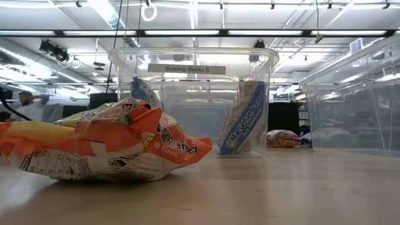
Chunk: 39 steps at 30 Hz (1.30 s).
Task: Sort Maruchan noodles
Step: Put the blue noodle pack into the bottom left transparent bin
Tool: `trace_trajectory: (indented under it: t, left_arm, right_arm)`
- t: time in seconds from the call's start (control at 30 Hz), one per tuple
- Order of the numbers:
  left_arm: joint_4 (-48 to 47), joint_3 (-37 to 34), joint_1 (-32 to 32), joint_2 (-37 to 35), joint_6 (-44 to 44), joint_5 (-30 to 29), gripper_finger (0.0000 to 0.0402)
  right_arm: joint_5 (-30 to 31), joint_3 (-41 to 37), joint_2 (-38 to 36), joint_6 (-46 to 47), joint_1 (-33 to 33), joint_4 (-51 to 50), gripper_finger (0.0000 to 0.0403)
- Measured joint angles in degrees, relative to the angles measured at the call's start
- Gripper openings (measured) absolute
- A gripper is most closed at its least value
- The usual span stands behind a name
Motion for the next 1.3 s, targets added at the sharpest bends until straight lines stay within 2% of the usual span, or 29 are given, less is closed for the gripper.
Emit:
trace_trajectory:
  t: [0.17, 0.23, 0.33, 0.5, 0.6, 0.97, 1.1, 1.3]
  left_arm:
    - [0.4, -6.4, -0.3, 0.2, 4.7, 8.3, 0.0172]
    - [0.4, -10.9, -0.2, 0.5, 4.2, 9.7, 0.0185]
    - [5.8, -17.0, -0.1, 0.5, 5.2, 11.6, 0.0192]
    - [13.5, -22.3, -3.0, 0.6, 7.7, 7.3, 0.0185]
    - [13.4, -23.5, -4.6, 0.9, 8.9, 5.9, 0.0186]
    - [18.8, -30.0, -9.2, 0.9, 11.8, 4.0, 0.0241]
    - [19.5, -30.0, -9.2, 0.9, 11.9, 1.6, 0.0238]
    - [22.3, -30.0, -9.1, 2.2, 10.5, 2.1, 0.0219]
  right_arm:
    - [6.3, 0.0, -2.4, 4.1, 2.4, 4.2, 0.0217]
    - [9.5, 0.0, -2.8, 6.5, 2.8, 4.4, 0.0217]
    - [12.5, 0.0, -3.0, 9.0, 2.8, 4.4, 0.0217]
    - [15.7, 0.0, -2.9, 10.9, 2.6, 4.3, 0.0217]
    - [16.4, 0.0, -2.8, 12.2, 2.0, 4.3, 0.0217]
    - [16.7, 0.0, -2.8, 13.4, 1.1, 4.2, 0.0217]
    - [16.6, 0.0, -2.8, 13.4, 1.1, 4.2, 0.0217]
    - [16.4, 0.0, -2.8, 13.4, 1.1, 3.8, 0.0217]
